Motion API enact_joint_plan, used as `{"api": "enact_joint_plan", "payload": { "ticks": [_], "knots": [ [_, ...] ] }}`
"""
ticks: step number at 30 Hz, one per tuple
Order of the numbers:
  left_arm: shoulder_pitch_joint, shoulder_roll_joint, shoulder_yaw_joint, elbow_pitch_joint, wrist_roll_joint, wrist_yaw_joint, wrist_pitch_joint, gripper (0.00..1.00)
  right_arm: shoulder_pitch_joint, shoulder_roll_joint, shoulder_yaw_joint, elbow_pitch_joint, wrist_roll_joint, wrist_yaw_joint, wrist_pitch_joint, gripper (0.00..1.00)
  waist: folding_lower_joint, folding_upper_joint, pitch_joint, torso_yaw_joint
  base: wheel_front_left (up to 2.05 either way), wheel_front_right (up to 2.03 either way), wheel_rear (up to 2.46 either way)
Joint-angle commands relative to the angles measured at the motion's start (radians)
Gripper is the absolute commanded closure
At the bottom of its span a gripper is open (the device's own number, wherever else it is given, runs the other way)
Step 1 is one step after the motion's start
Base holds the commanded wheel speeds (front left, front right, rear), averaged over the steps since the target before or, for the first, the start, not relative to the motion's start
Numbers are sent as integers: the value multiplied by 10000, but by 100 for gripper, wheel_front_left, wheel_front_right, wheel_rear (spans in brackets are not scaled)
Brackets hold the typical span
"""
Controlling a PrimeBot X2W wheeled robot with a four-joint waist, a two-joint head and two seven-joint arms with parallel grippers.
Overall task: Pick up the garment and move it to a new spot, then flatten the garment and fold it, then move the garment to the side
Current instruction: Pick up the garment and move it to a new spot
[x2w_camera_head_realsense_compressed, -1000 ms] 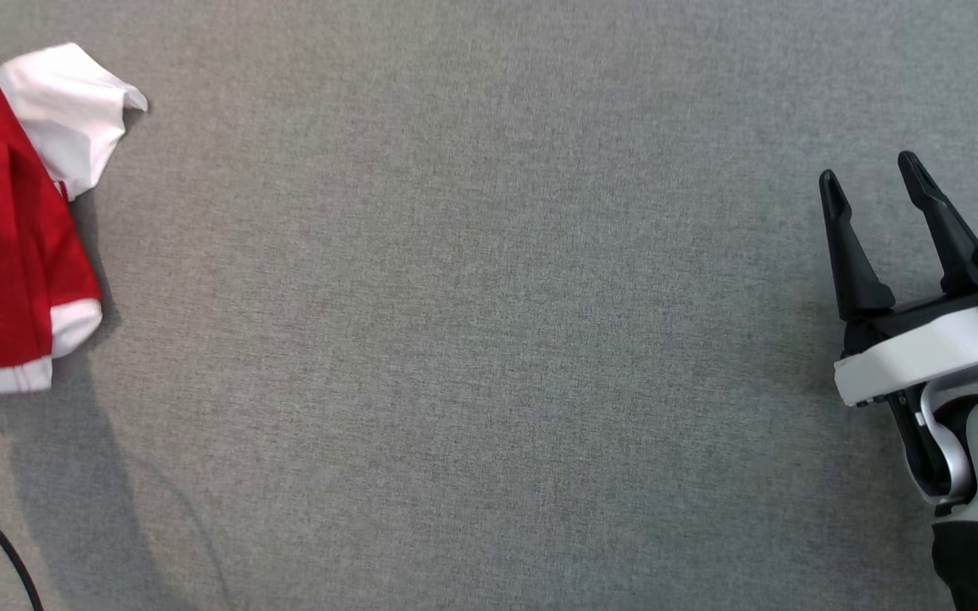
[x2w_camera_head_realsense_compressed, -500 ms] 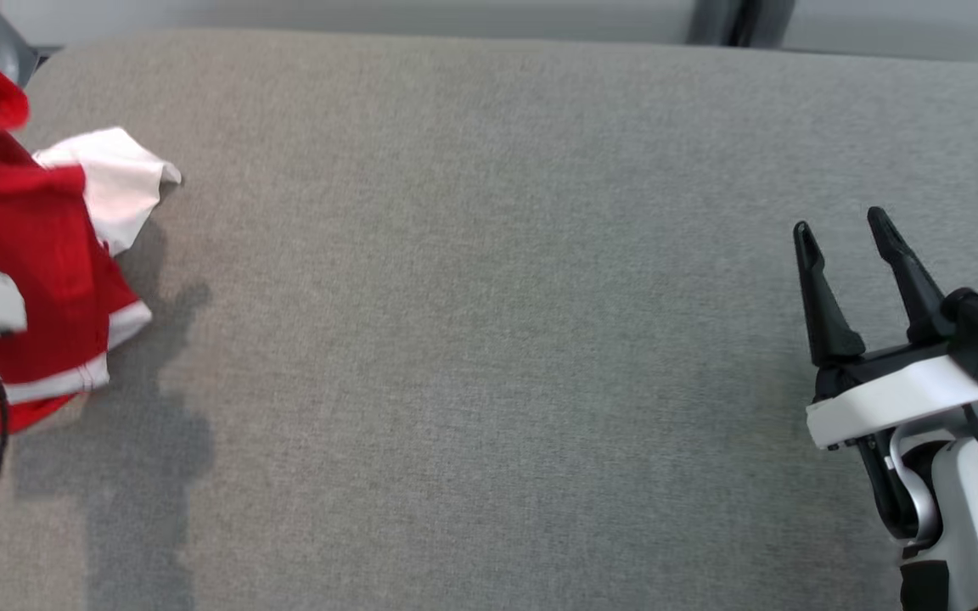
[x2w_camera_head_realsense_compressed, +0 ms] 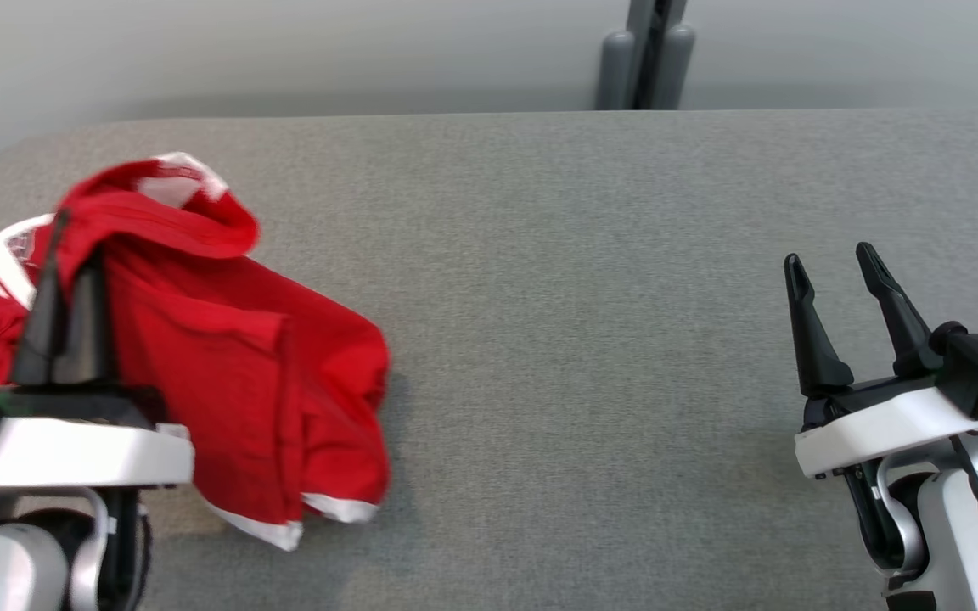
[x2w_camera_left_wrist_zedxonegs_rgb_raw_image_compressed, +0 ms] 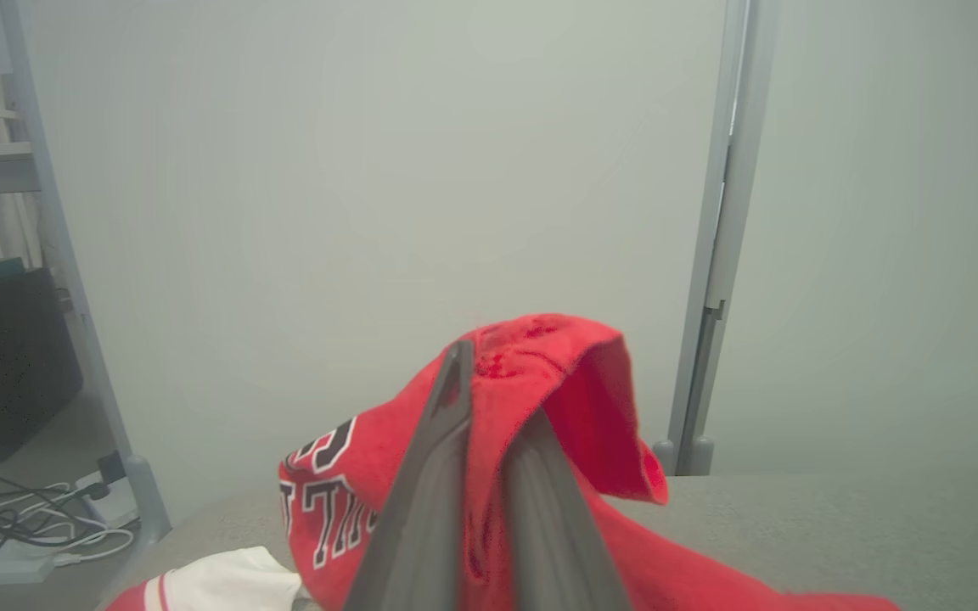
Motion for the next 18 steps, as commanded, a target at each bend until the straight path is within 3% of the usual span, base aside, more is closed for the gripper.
{"api": "enact_joint_plan", "payload": {
  "ticks": [1, 10, 18],
  "knots": [
    [77, -72, -140, -113, 71, -33, 55, 100, 113, -9, -51, -86, -23, 2, 34, 0, 0, 0, -115, -247, 0, 0, 0],
    [-340, -464, -1514, 178, 120, -534, 525, 100, 300, 176, 116, -303, 75, 1, 7, 0, 0, 0, -48, -1997, 0, 0, 0],
    [-1463, -897, -2743, 1605, 81, -1481, 949, 100, 247, 347, 291, -73, 304, 2, -292, 0, 0, 0, 528, -4032, 0, 0, 0]
  ]
}}
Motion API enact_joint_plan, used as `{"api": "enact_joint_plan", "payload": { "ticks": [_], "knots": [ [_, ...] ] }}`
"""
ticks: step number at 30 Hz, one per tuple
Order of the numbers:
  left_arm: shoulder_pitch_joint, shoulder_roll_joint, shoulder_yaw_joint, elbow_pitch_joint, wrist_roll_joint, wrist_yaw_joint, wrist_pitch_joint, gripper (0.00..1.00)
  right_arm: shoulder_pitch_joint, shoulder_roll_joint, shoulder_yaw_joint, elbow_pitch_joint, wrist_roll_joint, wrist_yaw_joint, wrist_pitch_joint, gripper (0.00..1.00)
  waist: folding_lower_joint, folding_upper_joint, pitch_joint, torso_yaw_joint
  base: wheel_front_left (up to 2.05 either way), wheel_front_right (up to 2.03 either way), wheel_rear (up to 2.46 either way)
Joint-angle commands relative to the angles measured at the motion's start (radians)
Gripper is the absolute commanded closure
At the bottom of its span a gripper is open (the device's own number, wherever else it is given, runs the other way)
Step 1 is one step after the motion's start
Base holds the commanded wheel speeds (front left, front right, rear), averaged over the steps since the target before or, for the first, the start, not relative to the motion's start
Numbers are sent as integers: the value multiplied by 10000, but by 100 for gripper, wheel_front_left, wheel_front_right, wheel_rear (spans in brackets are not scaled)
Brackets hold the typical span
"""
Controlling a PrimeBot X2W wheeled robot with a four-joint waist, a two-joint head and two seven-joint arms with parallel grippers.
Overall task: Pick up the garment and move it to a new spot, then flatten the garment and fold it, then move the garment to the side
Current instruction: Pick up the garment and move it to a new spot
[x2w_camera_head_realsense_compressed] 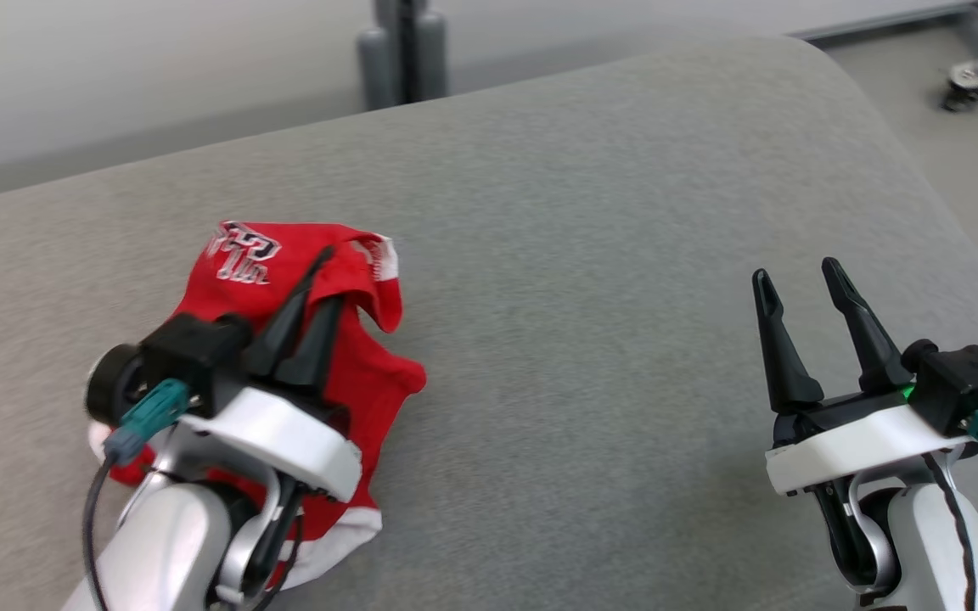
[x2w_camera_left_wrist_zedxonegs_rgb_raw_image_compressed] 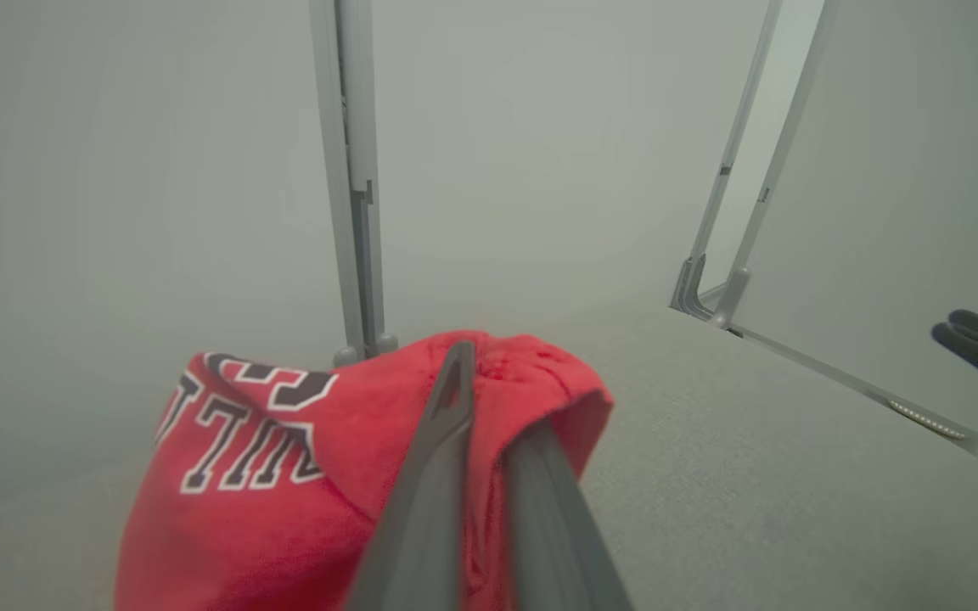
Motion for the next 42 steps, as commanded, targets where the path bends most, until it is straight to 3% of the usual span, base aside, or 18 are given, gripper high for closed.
{"api": "enact_joint_plan", "payload": {
  "ticks": [1, 8, 16, 17, 18, 23, 28, 34, 42],
  "knots": [
    [-507, -158, -344, 400, 14, -318, 92, 100, 31, 29, -46, 107, 102, 2, -160, 0, 0, 0, 512, -1274, 0, 0, 0],
    [-1759, -876, -1274, 2332, -15, -1157, 198, 100, -111, 91, 23, 466, 386, 2, -529, 0, 0, 0, 1108, -2209, 0, 0, 0],
    [-2363, -1698, -1672, 4585, -450, -1832, -44, 100, -296, 82, 182, 835, 728, 2, -819, 0, 0, 0, 1398, -2330, 0, 0, 0],
    [-2371, -1833, -1701, 4865, -542, -1893, -44, 64, -301, 83, 187, 890, 761, 2, -841, 0, 0, 0, 1409, -2296, 0, 0, 0],
    [-2431, -1945, -1736, 5093, -607, -1958, -116, 0, -305, 83, 199, 948, 782, 2, -859, 0, 0, 0, 1416, -2245, 0, 0, 0],
    [-2578, -2252, -1798, 5618, -623, -2047, -689, 0, -401, 77, 174, 1089, 679, 2, -926, 0, 0, 0, 1304, -1821, 0, 0, 0],
    [-2311, -2228, -1764, 5200, -427, -1896, -1514, 0, -378, 75, -42, 1094, 413, 2, -897, 0, 0, 0, 1044, -1055, 0, 0, 0],
    [-1740, -1820, -1139, 4322, -495, -1342, -2394, 0, -213, 61, -382, 843, 25, 1, -603, 0, 0, 0, 571, 148, 0, 0, 0],
    [-1001, -987, 70, 3795, -766, -683, -2919, 0, 64, -22, -542, 403, -247, 1, -223, 0, 0, 0, 38, 1172, 0, 0, 0]
  ]
}}
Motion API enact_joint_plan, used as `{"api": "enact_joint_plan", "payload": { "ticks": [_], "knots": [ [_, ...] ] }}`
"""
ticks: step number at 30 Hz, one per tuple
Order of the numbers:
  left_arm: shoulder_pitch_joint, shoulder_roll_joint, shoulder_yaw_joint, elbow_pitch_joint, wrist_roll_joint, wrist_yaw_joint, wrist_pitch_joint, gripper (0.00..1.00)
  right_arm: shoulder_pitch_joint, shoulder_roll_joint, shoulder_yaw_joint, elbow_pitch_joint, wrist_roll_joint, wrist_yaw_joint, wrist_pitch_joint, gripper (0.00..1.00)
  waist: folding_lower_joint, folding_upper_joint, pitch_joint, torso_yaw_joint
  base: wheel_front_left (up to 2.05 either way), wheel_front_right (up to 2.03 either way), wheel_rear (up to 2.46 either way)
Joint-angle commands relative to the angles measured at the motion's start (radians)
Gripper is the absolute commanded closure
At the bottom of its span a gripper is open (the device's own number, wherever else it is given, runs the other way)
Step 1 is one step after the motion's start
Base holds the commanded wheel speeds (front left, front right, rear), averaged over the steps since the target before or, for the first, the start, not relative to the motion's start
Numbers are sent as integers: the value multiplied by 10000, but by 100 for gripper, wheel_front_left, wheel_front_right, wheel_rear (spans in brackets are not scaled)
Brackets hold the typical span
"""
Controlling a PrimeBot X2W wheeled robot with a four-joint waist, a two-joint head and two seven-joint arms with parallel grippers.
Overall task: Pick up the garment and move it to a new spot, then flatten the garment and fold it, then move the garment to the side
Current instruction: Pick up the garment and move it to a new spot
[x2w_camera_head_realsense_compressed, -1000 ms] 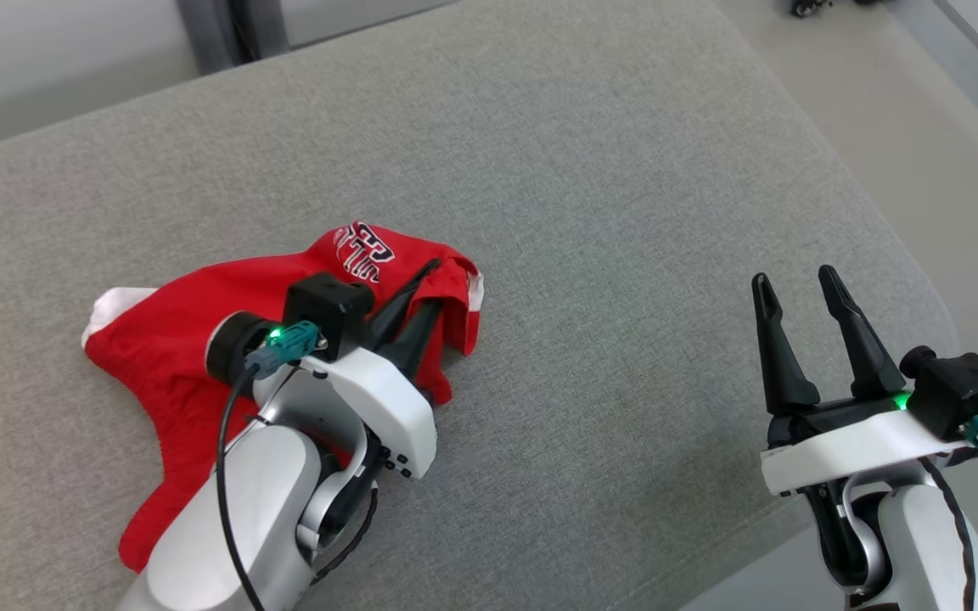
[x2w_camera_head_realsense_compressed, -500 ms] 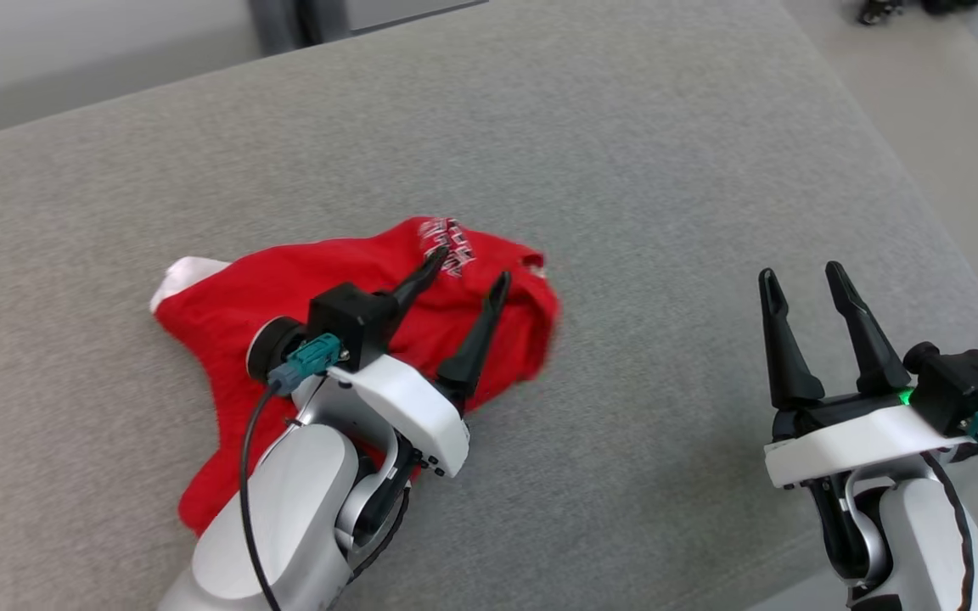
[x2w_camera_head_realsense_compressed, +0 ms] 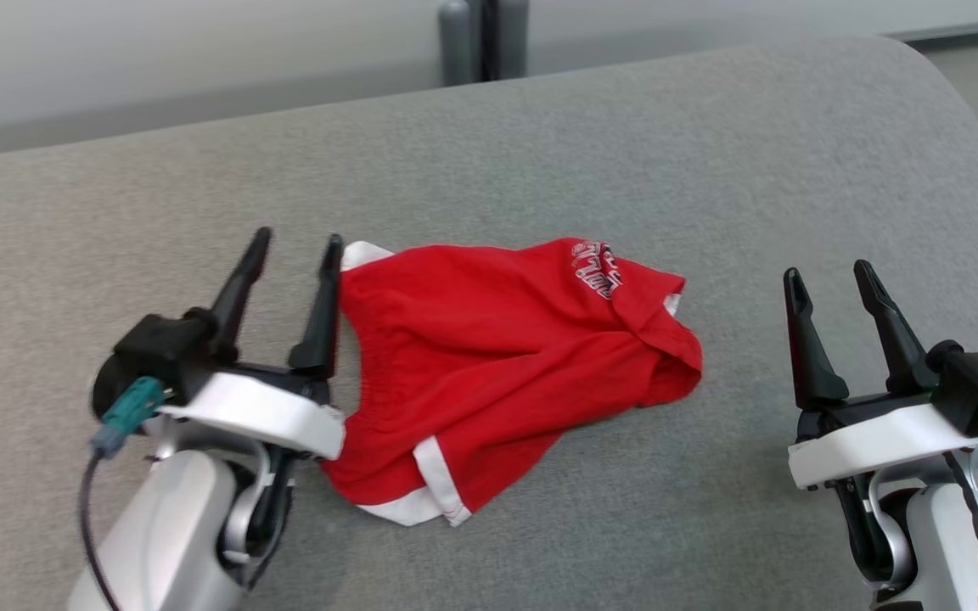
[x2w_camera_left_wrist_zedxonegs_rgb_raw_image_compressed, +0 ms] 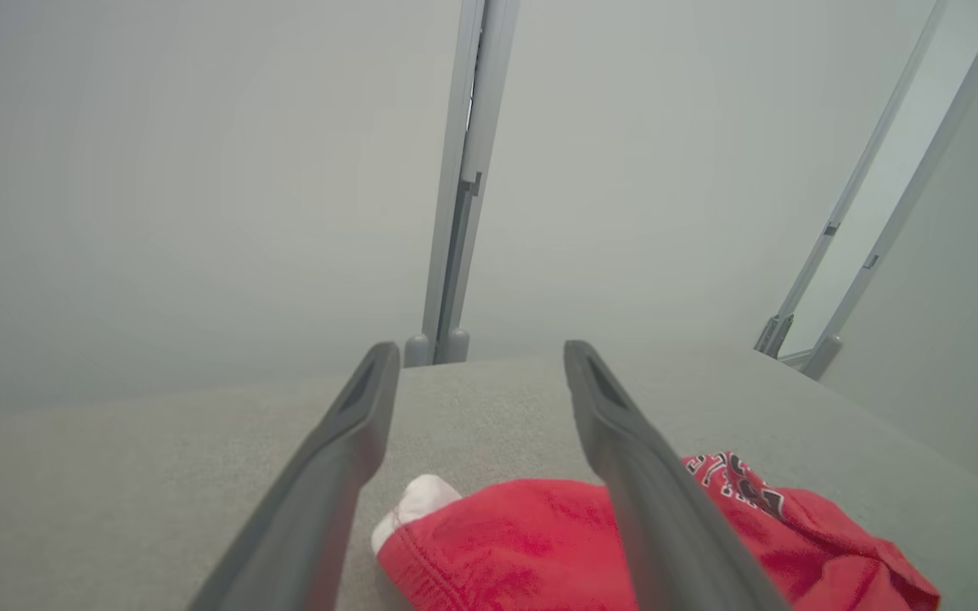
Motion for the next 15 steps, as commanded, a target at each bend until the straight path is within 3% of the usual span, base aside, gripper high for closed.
{"api": "enact_joint_plan", "payload": {
  "ticks": [1, 9, 15],
  "knots": [
    [229, 229, 262, -117, -53, 130, -123, 0, 162, -71, -19, -111, -86, 2, 98, 0, 0, 0, -373, 440, 0, 0, 0],
    [1497, 1299, 1118, -868, 52, 591, -286, 0, 518, -150, 26, -298, -182, 1, 361, 0, 0, 0, -935, 855, 0, 0, 0],
    [2266, 1629, 1386, -1679, 53, 795, -327, 0, 782, -198, 1, -450, -220, 1, 486, 0, 0, 0, -1171, 1002, 0, 0, 0]
  ]
}}
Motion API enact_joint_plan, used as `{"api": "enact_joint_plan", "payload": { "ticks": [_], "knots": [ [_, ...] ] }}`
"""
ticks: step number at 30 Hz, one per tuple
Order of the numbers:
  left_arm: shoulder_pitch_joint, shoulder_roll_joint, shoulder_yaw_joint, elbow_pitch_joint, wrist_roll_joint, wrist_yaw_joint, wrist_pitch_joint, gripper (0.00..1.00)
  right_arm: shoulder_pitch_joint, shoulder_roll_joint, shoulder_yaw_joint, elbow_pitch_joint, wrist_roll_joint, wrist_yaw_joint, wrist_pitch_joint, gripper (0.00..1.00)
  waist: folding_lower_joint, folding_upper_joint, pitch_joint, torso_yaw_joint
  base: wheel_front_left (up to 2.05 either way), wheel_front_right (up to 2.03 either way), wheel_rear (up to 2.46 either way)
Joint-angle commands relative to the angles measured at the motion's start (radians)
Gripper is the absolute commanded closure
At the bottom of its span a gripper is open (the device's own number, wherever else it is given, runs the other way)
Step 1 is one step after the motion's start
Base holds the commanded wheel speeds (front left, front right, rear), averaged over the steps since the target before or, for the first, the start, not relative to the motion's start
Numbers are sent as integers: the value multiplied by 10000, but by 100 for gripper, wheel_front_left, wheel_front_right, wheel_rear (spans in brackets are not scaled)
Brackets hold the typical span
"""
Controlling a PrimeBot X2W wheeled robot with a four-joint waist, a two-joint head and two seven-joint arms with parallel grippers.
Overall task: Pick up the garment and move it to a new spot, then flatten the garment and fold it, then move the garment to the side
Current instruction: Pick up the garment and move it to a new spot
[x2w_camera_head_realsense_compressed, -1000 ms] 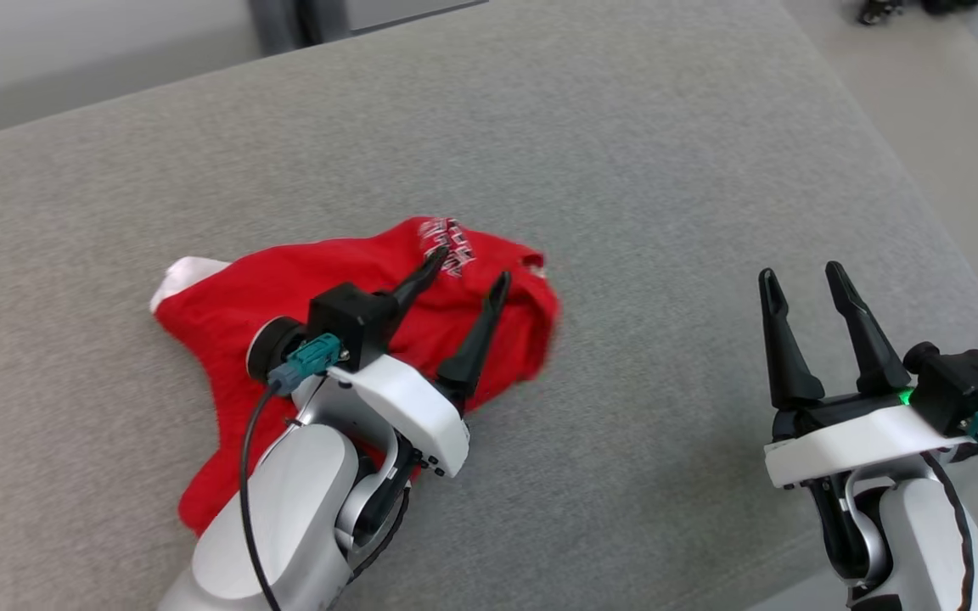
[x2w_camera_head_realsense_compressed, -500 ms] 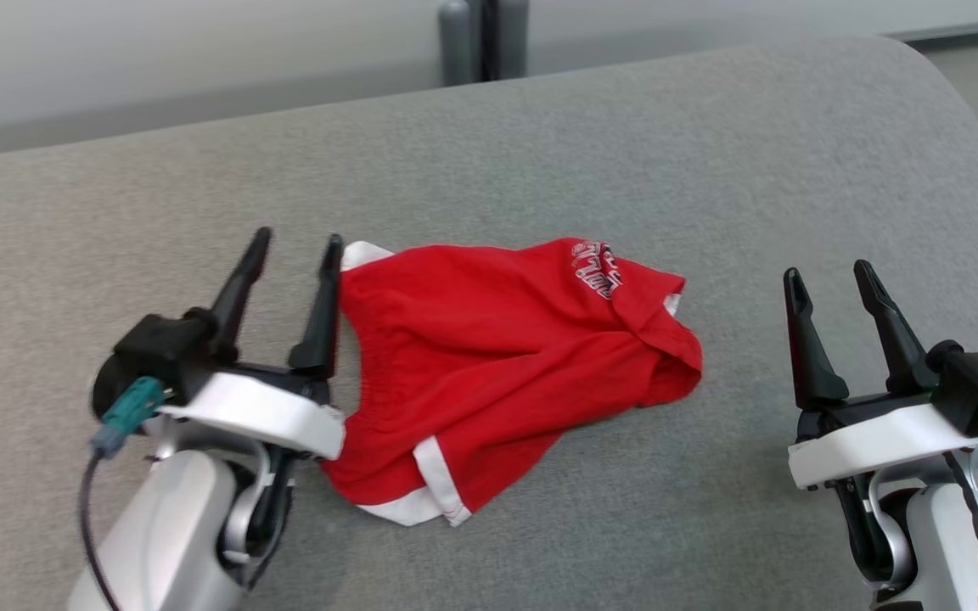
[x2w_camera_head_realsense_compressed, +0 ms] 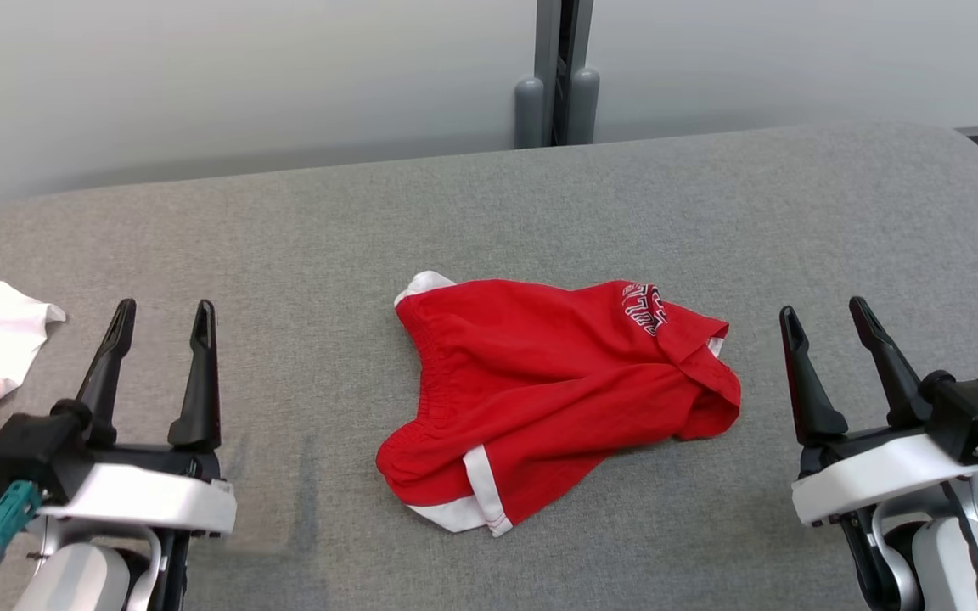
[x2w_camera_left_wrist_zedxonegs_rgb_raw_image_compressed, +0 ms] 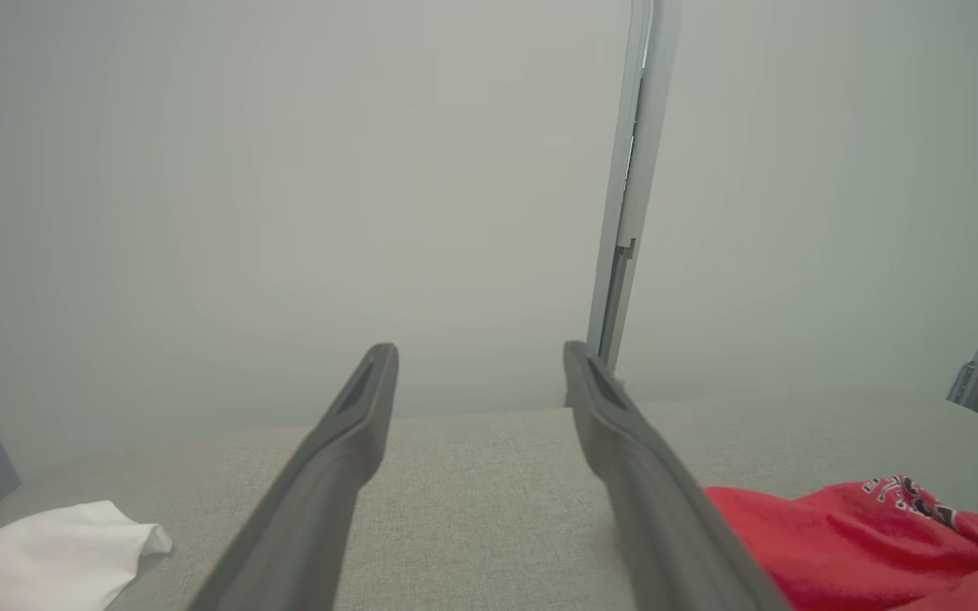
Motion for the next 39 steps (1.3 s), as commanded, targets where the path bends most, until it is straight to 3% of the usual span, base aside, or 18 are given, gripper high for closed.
{"api": "enact_joint_plan", "payload": {
  "ticks": [1, 12, 18, 39],
  "knots": [
    [126, 85, 48, -89, 24, 50, -26, 0, 128, -85, 8, -58, -46, 1, 67, 0, 0, -1, -72, 43, 0, 0, 0],
    [1429, 317, -27, -1230, 34, 378, 110, 0, 838, -131, -20, -330, -75, 1, 244, 0, 0, -1, -697, 51, 0, 0, 0],
    [1752, 405, 4, -994, -56, 260, 71, 0, 1160, -102, -78, -437, -111, 1, 338, 0, 0, -1, -1015, 70, 0, 0, 0],
    [1927, 435, -78, -745, -168, 551, 360, 0, 1708, 45, -317, -914, -198, 3, 650, 0, 0, -1, -1291, 235, 0, 0, 0]
  ]
}}
